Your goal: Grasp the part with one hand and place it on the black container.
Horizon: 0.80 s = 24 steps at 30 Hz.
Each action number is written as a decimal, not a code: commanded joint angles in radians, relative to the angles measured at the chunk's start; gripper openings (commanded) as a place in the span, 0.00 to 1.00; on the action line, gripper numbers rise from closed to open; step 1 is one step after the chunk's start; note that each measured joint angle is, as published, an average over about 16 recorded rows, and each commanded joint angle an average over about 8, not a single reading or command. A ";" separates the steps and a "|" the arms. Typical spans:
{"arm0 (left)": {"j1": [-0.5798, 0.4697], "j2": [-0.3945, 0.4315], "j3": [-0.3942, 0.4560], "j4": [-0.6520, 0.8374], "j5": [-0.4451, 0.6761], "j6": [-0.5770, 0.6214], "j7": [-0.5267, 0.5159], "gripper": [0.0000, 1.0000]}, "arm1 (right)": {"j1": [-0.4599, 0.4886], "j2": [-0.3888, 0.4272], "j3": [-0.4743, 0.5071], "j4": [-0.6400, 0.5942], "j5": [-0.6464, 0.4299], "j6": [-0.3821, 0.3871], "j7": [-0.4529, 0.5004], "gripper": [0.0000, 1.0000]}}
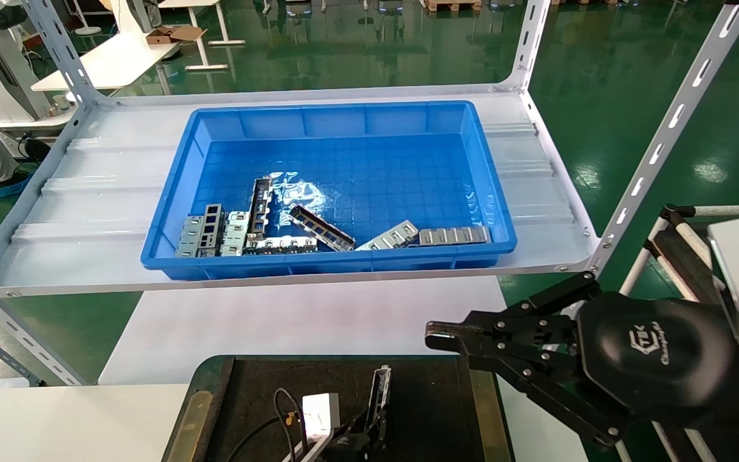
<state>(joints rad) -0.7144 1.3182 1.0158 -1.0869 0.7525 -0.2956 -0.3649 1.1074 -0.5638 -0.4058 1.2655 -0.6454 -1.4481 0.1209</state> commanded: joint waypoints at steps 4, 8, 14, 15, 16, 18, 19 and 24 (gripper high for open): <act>0.001 0.004 0.009 -0.004 -0.016 -0.018 0.000 0.95 | 0.000 0.000 0.000 0.000 0.000 0.000 0.000 0.99; -0.001 0.004 0.018 -0.007 -0.029 -0.027 0.001 1.00 | 0.000 0.000 0.000 0.000 0.000 0.000 0.000 1.00; -0.004 0.005 0.027 -0.015 -0.042 -0.039 0.001 1.00 | 0.000 0.000 0.000 0.000 0.000 0.000 0.000 1.00; -0.005 0.005 0.028 -0.017 -0.044 -0.041 0.000 1.00 | 0.000 0.000 0.000 0.000 0.000 0.000 0.000 1.00; -0.006 0.005 0.029 -0.018 -0.047 -0.043 -0.001 1.00 | 0.000 0.000 0.000 0.000 0.000 0.000 0.000 1.00; -0.008 0.006 0.031 -0.023 -0.050 -0.045 -0.002 1.00 | 0.000 0.000 0.000 0.000 0.000 0.000 0.000 1.00; -0.009 0.005 0.031 -0.026 -0.052 -0.046 -0.002 1.00 | 0.000 0.000 0.000 0.000 0.000 0.000 0.000 1.00; -0.015 -0.001 0.034 -0.045 -0.049 -0.045 -0.001 1.00 | 0.000 0.000 0.000 0.000 0.000 0.000 0.000 1.00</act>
<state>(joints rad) -0.7303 1.3114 1.0472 -1.1334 0.7087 -0.3330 -0.3657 1.1075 -0.5637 -0.4060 1.2655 -0.6454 -1.4481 0.1208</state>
